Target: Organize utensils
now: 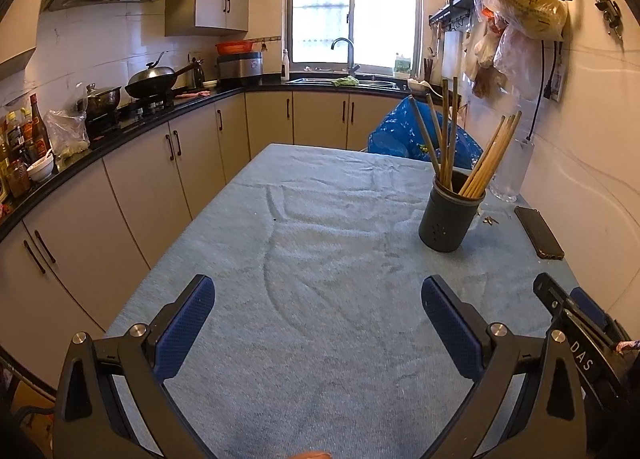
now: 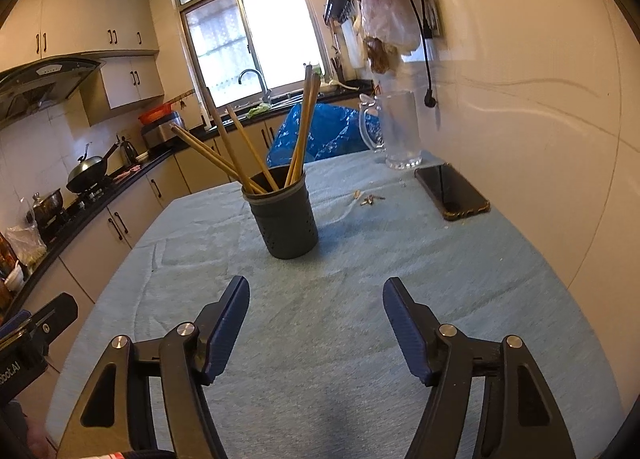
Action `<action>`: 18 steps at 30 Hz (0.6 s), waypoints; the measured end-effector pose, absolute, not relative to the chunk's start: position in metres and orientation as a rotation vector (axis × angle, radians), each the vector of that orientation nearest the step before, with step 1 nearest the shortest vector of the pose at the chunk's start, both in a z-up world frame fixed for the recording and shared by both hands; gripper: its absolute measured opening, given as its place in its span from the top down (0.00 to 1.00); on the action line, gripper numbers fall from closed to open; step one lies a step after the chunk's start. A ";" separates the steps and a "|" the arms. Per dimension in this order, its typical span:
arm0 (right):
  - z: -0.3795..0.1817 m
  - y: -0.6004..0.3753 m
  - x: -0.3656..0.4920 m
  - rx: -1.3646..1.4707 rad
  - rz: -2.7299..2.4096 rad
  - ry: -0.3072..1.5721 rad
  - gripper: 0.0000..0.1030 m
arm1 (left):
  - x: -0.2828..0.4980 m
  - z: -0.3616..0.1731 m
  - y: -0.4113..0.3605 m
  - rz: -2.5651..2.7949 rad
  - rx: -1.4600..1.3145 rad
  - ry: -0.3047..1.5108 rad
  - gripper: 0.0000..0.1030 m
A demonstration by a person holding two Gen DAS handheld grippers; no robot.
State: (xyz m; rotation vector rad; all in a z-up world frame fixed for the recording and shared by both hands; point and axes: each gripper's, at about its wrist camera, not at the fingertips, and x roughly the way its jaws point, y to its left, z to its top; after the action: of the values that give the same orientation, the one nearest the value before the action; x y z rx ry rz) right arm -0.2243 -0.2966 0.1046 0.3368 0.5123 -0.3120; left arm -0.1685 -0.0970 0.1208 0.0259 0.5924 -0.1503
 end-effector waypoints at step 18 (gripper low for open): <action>0.110 -0.288 -0.226 0.195 -0.362 0.504 0.24 | -0.172 0.118 -0.099 -0.172 0.034 0.606 0.00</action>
State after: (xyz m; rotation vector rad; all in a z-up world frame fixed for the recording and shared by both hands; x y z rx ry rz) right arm -0.2256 -0.2877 0.1105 0.1954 0.5045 -0.3621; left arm -0.1715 -0.0995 0.1180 0.0341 0.6056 -0.1717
